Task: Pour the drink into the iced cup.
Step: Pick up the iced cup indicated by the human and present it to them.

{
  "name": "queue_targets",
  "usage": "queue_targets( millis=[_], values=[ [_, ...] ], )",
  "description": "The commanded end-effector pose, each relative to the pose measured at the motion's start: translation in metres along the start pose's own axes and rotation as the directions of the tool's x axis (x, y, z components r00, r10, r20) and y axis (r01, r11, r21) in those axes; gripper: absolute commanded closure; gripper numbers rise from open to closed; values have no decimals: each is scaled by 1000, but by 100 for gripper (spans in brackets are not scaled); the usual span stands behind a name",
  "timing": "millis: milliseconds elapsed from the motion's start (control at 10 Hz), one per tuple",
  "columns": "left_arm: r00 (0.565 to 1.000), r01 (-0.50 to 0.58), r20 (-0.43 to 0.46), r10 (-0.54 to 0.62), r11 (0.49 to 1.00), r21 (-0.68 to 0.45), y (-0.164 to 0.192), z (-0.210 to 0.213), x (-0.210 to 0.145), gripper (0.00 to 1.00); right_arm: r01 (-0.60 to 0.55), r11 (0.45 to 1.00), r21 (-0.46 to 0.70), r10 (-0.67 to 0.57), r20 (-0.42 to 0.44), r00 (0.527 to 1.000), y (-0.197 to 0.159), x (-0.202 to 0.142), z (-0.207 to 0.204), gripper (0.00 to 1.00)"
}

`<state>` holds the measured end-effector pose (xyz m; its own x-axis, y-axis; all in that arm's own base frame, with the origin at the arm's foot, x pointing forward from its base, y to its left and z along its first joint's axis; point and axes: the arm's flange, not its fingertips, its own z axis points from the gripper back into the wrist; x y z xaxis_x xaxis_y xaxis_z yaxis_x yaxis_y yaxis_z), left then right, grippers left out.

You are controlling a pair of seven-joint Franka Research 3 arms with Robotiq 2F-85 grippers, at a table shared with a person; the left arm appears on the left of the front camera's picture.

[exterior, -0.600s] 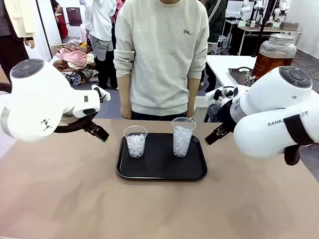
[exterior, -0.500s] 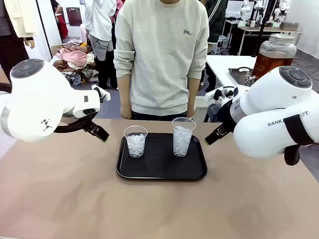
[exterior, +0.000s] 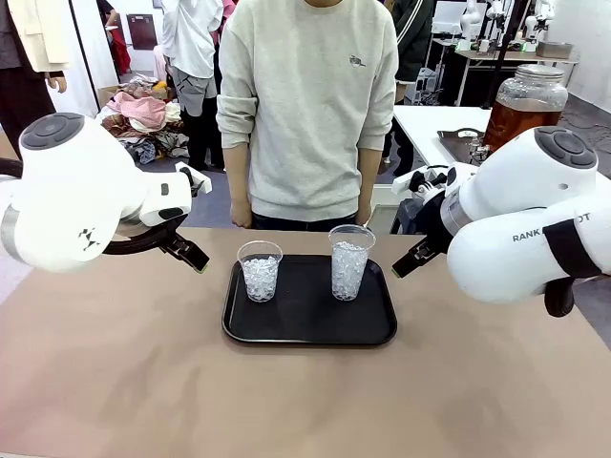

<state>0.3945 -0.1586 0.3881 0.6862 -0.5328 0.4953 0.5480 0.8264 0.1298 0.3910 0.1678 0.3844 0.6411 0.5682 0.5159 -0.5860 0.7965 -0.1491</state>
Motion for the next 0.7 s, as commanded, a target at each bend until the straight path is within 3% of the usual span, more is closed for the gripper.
queue_targets(
  millis=[0, 300, 600],
  values=[
    [1000, 0, 3, 0, 1000, 1, 0, 1, 0, 0, -2, 1000, -4, 2, 1, 1000, -1, 0, 1, 0],
    [1000, -1, 14, 1, 1000, -5, 1, 8, 4, 0, -6, 1000, 11, 6, 0, 1000, -2, 7, 7, 0],
    [997, -65, 49, 66, 997, -29, 11, 54, 17, 0, 81, 991, 110, -82, 6, 997, -24, 22, 55, 0]
  ],
)
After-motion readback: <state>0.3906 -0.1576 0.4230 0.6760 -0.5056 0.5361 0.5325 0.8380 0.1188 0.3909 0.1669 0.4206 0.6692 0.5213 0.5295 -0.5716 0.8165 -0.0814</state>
